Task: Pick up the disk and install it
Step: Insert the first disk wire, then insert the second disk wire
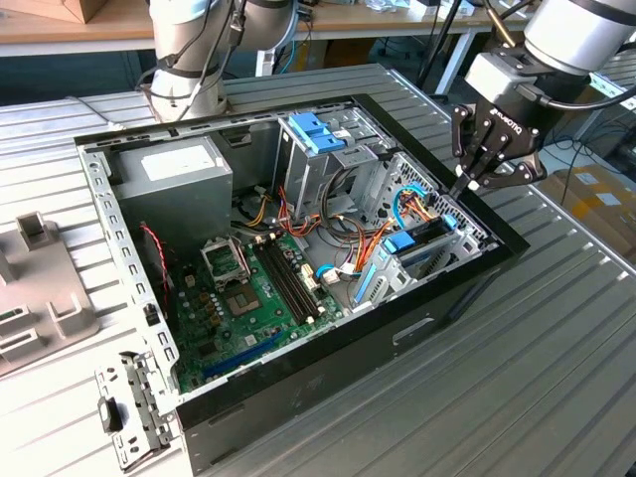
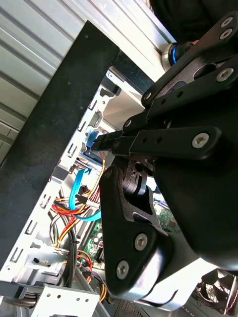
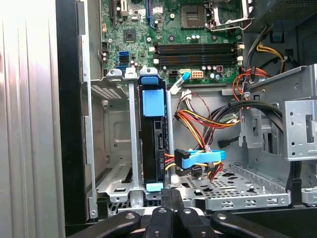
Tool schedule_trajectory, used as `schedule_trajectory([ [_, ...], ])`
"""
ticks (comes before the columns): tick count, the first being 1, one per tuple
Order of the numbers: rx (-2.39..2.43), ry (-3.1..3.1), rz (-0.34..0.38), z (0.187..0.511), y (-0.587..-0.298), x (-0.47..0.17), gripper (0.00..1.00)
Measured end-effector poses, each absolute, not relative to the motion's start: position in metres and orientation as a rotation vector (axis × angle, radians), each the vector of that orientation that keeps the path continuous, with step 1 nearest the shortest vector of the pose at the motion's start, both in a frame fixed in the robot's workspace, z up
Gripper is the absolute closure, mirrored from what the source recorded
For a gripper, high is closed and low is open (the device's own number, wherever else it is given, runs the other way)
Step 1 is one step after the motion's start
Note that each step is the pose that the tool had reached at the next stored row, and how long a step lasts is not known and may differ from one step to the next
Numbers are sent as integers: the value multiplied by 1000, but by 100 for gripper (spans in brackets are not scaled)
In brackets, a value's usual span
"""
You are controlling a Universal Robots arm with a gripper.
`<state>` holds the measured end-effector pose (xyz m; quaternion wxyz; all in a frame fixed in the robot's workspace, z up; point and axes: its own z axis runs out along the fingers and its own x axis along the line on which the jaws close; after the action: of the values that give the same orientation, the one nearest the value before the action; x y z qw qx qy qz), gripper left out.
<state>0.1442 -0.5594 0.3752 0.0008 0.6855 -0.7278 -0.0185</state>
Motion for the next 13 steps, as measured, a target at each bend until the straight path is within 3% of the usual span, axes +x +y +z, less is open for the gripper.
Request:
schedule_trajectory([
  [10, 2153, -2285, -58, 375, -559, 144, 89],
  [13, 2153, -2285, -58, 375, -559, 144, 76],
])
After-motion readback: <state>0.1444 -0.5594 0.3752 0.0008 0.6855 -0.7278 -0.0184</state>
